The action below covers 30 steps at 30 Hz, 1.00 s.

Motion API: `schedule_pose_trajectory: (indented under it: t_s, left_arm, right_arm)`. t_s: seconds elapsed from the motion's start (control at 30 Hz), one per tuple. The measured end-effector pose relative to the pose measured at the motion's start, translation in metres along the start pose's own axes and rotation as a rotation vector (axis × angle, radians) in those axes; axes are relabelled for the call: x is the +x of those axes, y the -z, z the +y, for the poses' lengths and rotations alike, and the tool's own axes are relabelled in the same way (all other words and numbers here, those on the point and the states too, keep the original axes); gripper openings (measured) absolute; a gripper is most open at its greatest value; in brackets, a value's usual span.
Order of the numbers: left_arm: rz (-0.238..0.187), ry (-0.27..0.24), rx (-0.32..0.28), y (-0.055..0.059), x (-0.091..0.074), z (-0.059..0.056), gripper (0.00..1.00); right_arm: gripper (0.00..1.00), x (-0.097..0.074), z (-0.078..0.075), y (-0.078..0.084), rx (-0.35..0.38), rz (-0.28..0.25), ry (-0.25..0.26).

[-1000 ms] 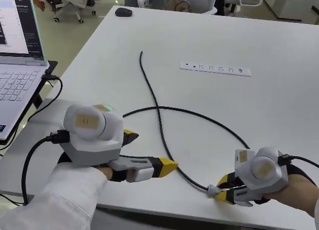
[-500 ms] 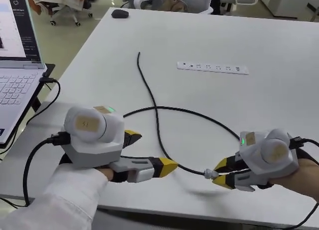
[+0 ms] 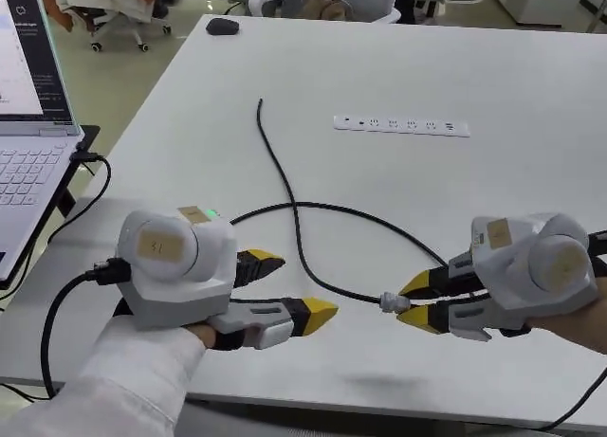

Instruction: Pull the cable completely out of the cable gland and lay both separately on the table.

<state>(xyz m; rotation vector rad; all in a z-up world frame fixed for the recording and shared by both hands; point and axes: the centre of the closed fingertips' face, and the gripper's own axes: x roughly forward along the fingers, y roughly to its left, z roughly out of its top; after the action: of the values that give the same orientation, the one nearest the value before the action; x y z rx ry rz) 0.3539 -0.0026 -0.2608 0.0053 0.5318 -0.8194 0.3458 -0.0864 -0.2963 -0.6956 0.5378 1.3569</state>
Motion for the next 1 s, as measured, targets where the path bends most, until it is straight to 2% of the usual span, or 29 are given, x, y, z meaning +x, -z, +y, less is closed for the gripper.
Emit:
schedule_pose_trajectory:
  t_s: [0.07, 0.13, 0.2, 0.3, 0.47, 0.6, 0.8, 0.83, 0.9, 0.93, 1.0]
  left_arm:
    - [-0.005, 0.018, -0.006, -0.001, 0.000, -0.004, 0.45]
    - [-0.005, 0.040, 0.008, -0.002, 0.001, -0.008, 0.42]
    - [-0.006, 0.049, 0.033, -0.003, 0.002, -0.012, 0.40]
    - [-0.030, 0.060, 0.054, -0.009, 0.001, -0.015, 0.40]
    - [-0.090, 0.099, 0.082, -0.021, -0.001, -0.025, 0.40]
    - [-0.097, 0.138, 0.109, -0.023, 0.000, -0.035, 0.39]
    - [-0.137, 0.175, 0.107, -0.030, -0.002, -0.042, 0.36]
    - [-0.164, 0.194, 0.112, -0.035, -0.004, -0.046, 0.35]
    - [-0.208, 0.236, 0.084, -0.043, -0.007, -0.053, 0.32]
    - [-0.218, 0.250, 0.077, -0.045, -0.009, -0.055, 0.30]
    - [-0.209, 0.260, 0.065, -0.044, -0.009, -0.055, 0.28]
  right_arm:
    - [0.10, 0.000, 0.000, -0.004, -0.028, -0.003, 0.000]
    - [0.10, -0.001, 0.001, -0.007, -0.047, 0.002, -0.007]
    - [0.10, -0.004, 0.001, -0.014, -0.056, -0.018, -0.007]
    - [0.10, -0.005, 0.002, -0.019, -0.078, -0.035, -0.003]
    - [0.10, -0.016, 0.009, -0.041, -0.117, -0.074, 0.002]
    - [0.10, -0.026, 0.011, -0.057, -0.151, -0.105, 0.012]
    - [0.10, -0.036, 0.015, -0.073, -0.177, -0.149, 0.018]
    - [0.10, -0.036, 0.015, -0.074, -0.177, -0.152, 0.018]
    - [0.10, -0.039, 0.018, -0.078, -0.191, -0.172, 0.018]
    - [0.10, -0.041, 0.020, -0.080, -0.196, -0.183, 0.014]
    - [0.10, -0.043, 0.023, -0.084, -0.214, -0.201, 0.007]
